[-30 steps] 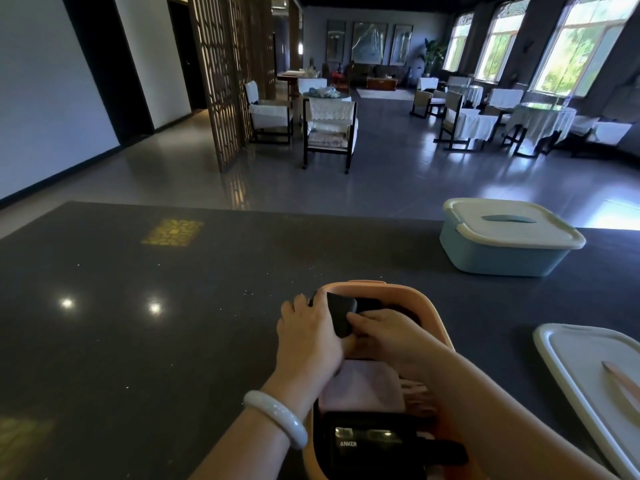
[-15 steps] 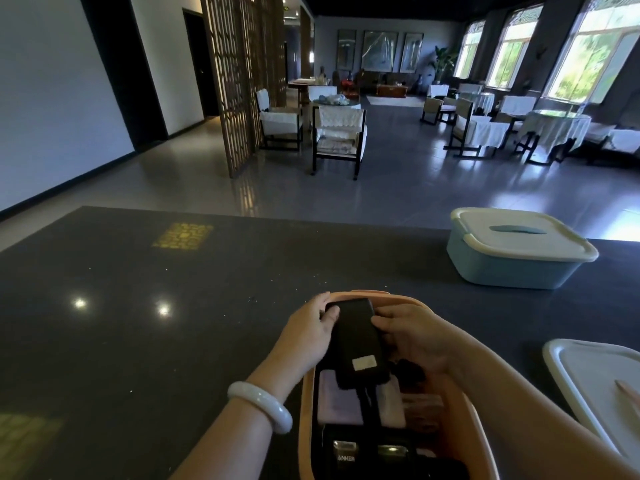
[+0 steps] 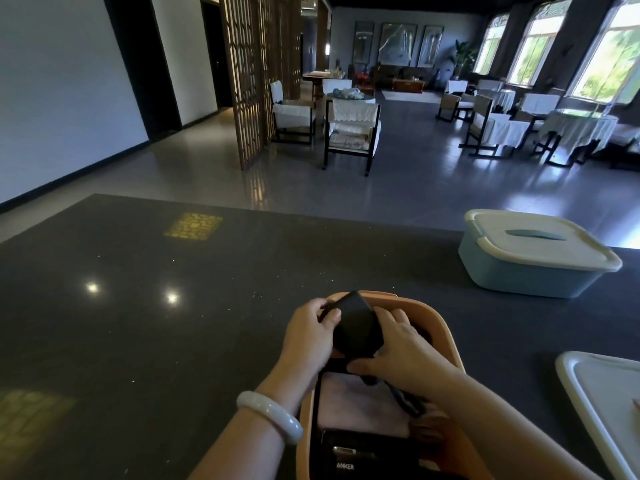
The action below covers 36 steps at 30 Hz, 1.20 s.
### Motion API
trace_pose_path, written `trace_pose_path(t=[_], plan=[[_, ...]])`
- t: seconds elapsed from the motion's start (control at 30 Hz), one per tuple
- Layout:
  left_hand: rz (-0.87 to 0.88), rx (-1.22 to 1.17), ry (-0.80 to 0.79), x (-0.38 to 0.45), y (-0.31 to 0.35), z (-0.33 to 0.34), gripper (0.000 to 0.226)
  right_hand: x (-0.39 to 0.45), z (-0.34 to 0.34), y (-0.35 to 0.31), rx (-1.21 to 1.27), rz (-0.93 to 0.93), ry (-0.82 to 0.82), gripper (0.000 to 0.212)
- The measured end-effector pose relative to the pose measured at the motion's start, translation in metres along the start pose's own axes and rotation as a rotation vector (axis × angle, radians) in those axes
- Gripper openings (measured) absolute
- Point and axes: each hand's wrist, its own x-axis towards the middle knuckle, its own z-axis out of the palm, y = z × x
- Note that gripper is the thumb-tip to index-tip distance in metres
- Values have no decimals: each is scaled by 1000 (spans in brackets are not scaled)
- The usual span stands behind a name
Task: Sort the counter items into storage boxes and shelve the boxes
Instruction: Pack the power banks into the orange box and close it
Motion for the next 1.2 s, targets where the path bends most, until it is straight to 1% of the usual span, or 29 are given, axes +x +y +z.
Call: trace_pose_path(t=[0.07,0.13,0.2,0.27,0.33,0.4,0.43,0.53,0.6,0.7,0.77,0.9,1.0,1.1,1.2], plan=[[43,-14,-11,0,0,0,30,3,-3,2,16,-46,78,88],[91,6,-16,0,-3,-2,31,10,-14,5,13,-61,87,80],[139,76,18,1,-12,-7,31,15,-23,12,-49,-92,63,76],[100,96,-9,2,-24,-10,28,19,-28,21,-100,-137,5,79],[-9,49,-123,1,-33,-9,19,22,-28,29,-118,-159,-69,81],[-73,-12,-211,-1,-40,-5,29,24,-25,36,-95,-152,-140,82],[-81,-33,-230,-2,-43,-3,34,26,-21,38,-82,-151,-169,83],[-38,-25,-219,-3,-50,1,42,31,-10,46,-53,-162,-232,83],[-3,5,-195,-2,-53,2,46,34,-7,49,-17,-161,-257,79],[19,26,-176,1,-58,4,43,37,-5,52,22,-152,-255,64],[17,32,-162,2,-60,5,40,38,-3,54,36,-153,-257,62],[-11,29,-157,4,-63,6,40,37,1,55,37,-147,-281,64],[-13,19,-160,5,-63,6,42,35,4,54,1,-143,-246,67],[-10,23,-157,4,-63,6,43,33,5,52,-35,-90,-229,71],[-6,26,-148,4,-62,8,44,31,5,51,-11,-61,-223,72]])
